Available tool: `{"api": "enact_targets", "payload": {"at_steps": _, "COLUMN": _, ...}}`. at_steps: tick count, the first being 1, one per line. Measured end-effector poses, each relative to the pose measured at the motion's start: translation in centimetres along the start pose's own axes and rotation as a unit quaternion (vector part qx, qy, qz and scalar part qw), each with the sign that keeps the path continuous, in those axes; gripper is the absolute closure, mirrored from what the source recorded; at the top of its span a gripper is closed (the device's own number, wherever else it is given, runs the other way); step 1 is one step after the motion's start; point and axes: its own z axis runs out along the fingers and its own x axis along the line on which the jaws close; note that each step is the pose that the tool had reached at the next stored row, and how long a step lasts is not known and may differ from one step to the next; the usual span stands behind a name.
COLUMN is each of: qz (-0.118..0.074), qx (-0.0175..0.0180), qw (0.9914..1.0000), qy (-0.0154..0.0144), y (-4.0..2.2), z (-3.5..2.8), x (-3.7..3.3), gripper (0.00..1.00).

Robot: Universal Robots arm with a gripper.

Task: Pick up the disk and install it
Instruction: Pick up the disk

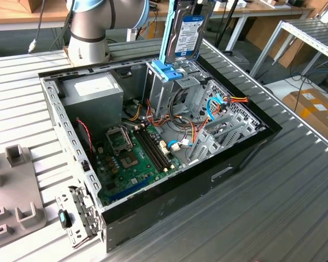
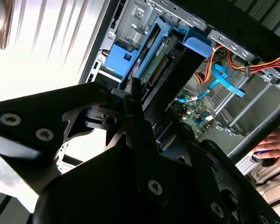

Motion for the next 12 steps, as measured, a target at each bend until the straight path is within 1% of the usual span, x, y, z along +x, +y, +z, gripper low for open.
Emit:
{"api": "enact_targets", "payload": {"at_steps": 5, "qz": 0.000, "qx": 0.0000, "qw": 1.00000, "qy": -0.0001, "y": -0.03, "z": 0.00, "x": 0.70, "gripper": 0.65}}
{"api": "enact_targets", "payload": {"at_steps": 7, "qz": 0.000, "qx": 0.0000, "qw": 1.00000, "qy": -0.0001, "y": -0.07, "z": -0.01, "x": 1.58, "gripper": 0.65}}
{"api": "enact_targets", "payload": {"at_steps": 9, "qz": 0.000, "qx": 0.0000, "qw": 1.00000, "qy": -0.0001, "y": -0.09, "z": -0.01, "x": 1.95, "gripper": 0.65}}
{"api": "enact_targets", "payload": {"at_steps": 12, "qz": 0.000, "qx": 0.0000, "qw": 1.00000, "qy": -0.0001, "y": -0.10, "z": -0.01, "x": 2.24, "gripper": 0.65}}
